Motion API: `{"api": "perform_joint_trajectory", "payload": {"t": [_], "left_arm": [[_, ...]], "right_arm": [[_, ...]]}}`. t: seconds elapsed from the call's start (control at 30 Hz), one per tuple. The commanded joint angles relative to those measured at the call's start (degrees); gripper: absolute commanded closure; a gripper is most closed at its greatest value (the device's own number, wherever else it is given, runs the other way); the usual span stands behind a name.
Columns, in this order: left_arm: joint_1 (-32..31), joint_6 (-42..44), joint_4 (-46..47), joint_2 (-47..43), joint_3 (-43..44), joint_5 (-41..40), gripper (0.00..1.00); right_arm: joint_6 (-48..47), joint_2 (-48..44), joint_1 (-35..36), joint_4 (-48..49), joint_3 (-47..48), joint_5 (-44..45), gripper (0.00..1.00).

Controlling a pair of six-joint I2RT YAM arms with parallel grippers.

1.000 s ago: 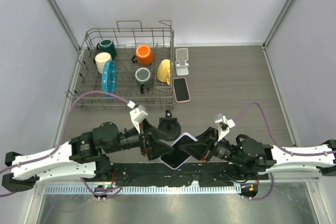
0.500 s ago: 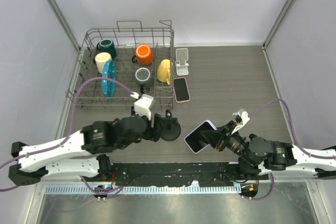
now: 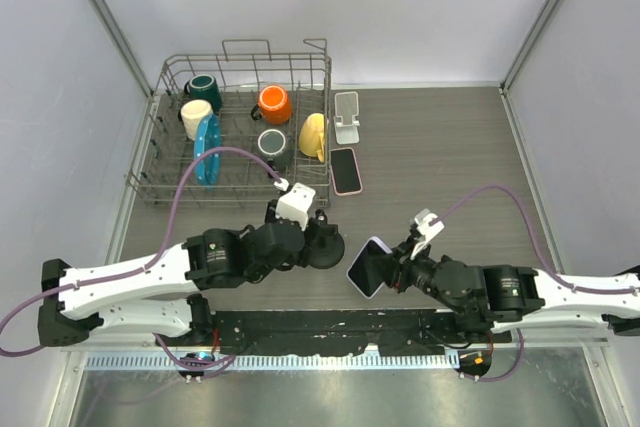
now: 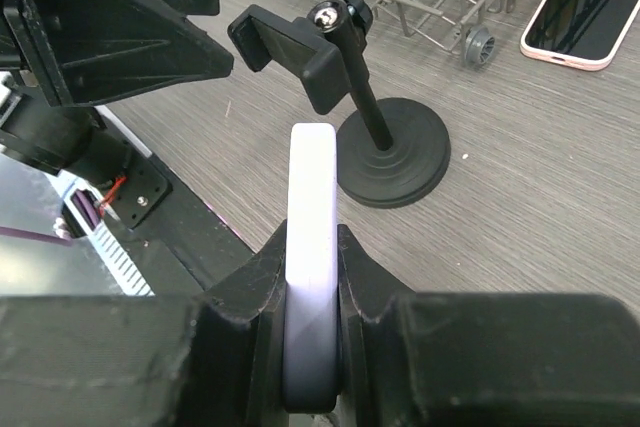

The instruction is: Place the phone on the phone stand

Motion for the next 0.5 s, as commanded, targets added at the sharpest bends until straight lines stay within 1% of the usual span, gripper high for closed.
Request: {"api": "perform_joint_trajectory", "payload": {"t": [0.0, 0.07, 0.13, 0.23, 0.27, 0.3, 0.37, 0.4, 0.43, 0.47], "left_arm": [[0.1, 1.3, 5.3, 0.1, -0.3, -1.5, 0.41], [0.1, 2.0, 6.7, -0.1, -1.2, -1.9, 0.44], [0.1, 3.1, 8.6, -0.3, -2.7, -1.9, 0.46], [0.4, 4.4, 10.4, -0.6, -4.1, -1.8, 0.52], [0.6, 4.7, 10.8, -0.7, -4.5, -1.3, 0.56], [1.1, 4.9, 11.0, -0.7, -4.8, -1.2, 0.57], [1.6, 4.9, 10.9, -0.6, -5.1, -1.5, 0.6], [2.2, 4.9, 10.9, -0.8, -5.4, -1.8, 0.6], [2.4, 4.9, 11.3, -0.8, -6.0, -1.9, 0.6], [2.9, 5.2, 11.7, -1.1, -6.3, -1.8, 0.62]], "right_arm": [[-1.7, 6.5, 0.2, 4.3, 7.5, 3.4, 0.99], [-2.7, 8.9, 0.2, 4.7, 8.6, 4.3, 0.99], [-5.7, 10.1, 0.2, 7.5, 8.8, 4.1, 0.99], [-9.9, 12.2, 0.3, 9.7, 9.7, 2.5, 0.99], [-10.7, 12.7, 0.2, 9.8, 10.1, 2.5, 0.99], [-11.8, 14.0, 0.2, 9.8, 11.1, 2.4, 1.0], [-13.9, 15.1, 0.0, 10.4, 12.0, -1.9, 0.99], [-15.2, 16.5, -0.7, 10.8, 13.0, -4.9, 1.0], [-17.7, 17.3, -1.0, 11.5, 13.4, -11.9, 0.99], [-18.8, 17.9, -1.3, 12.3, 13.6, -14.5, 1.0]]}}
